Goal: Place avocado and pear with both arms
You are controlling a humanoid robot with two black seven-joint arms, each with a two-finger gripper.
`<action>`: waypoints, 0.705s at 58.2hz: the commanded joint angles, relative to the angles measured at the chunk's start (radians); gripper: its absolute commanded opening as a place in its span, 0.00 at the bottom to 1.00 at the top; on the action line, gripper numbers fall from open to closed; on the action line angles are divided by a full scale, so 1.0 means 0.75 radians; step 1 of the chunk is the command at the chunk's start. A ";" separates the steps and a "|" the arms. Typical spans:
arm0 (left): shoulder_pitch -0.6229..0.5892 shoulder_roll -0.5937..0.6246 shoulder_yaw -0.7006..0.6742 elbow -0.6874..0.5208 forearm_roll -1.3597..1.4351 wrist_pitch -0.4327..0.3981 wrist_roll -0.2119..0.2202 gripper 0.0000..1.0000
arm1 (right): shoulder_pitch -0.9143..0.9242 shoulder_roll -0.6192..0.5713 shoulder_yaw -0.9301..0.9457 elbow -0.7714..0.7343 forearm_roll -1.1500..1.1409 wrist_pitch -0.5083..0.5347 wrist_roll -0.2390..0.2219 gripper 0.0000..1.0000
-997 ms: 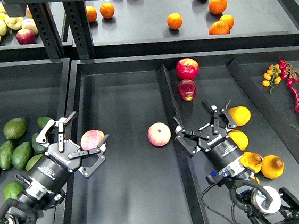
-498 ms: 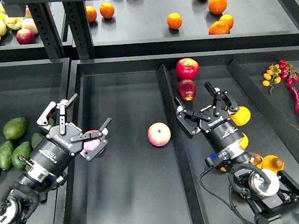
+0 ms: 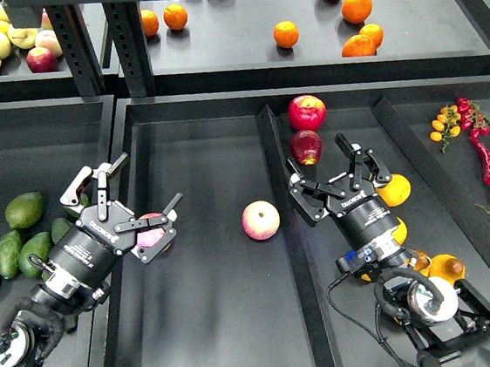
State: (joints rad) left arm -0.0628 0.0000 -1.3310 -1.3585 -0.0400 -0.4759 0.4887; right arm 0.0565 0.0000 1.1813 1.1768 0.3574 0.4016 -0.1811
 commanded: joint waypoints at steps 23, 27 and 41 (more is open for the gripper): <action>0.000 0.000 0.034 -0.003 0.000 0.013 0.000 1.00 | -0.022 0.000 0.000 0.039 -0.002 0.005 0.000 0.99; 0.000 0.000 0.034 -0.005 0.000 0.011 0.000 1.00 | -0.022 0.000 0.000 0.041 -0.002 0.007 0.000 0.99; 0.000 0.000 0.042 -0.013 0.000 0.011 0.000 1.00 | -0.030 0.000 0.000 0.049 -0.002 0.007 0.000 0.99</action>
State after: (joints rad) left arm -0.0629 0.0000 -1.3011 -1.3660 -0.0400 -0.4672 0.4887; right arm 0.0374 0.0000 1.1811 1.2089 0.3559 0.4064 -0.1810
